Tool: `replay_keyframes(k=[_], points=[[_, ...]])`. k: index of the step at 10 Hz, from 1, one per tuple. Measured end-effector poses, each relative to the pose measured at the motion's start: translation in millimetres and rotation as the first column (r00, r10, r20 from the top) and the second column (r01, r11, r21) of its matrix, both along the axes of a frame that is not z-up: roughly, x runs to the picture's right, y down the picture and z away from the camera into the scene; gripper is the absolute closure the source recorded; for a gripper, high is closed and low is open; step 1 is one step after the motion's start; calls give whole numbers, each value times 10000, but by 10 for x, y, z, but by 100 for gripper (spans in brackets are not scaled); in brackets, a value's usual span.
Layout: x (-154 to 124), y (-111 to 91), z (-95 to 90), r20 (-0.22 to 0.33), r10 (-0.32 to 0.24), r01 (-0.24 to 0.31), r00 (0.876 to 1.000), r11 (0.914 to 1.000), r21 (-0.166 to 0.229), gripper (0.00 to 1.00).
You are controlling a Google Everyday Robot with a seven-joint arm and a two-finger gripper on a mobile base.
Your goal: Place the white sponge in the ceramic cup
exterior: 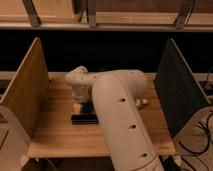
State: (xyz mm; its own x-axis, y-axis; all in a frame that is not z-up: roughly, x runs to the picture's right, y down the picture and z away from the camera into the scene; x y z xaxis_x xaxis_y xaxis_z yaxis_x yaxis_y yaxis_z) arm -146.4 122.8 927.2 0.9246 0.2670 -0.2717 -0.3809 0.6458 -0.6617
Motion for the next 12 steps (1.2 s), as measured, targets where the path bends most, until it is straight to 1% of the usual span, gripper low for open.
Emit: replay_keyframes(k=[2,3,4,5,6,7,9,10,11,12], points=[[-21,-20,-30,-66,-100,101,9999,9999,89,63],[-25,-18,-41,-79,-123,124,9999,9999,104,72],[-34,-8,-63,-63,-144,145,9999,9998,113,84],[-49,1,-79,-19,-146,146,9999,9998,125,93],[-60,-5,-98,29,-133,132,9999,9998,165,98],[-73,-46,-136,103,-124,121,9999,9995,304,100],[-118,-210,-246,296,-135,111,9995,9967,802,100],[-142,-329,-349,382,-219,175,9990,9933,1139,100],[-186,-483,-508,509,-367,281,9980,9866,1609,100],[-224,-589,-641,584,-530,407,9969,9801,1944,100]])
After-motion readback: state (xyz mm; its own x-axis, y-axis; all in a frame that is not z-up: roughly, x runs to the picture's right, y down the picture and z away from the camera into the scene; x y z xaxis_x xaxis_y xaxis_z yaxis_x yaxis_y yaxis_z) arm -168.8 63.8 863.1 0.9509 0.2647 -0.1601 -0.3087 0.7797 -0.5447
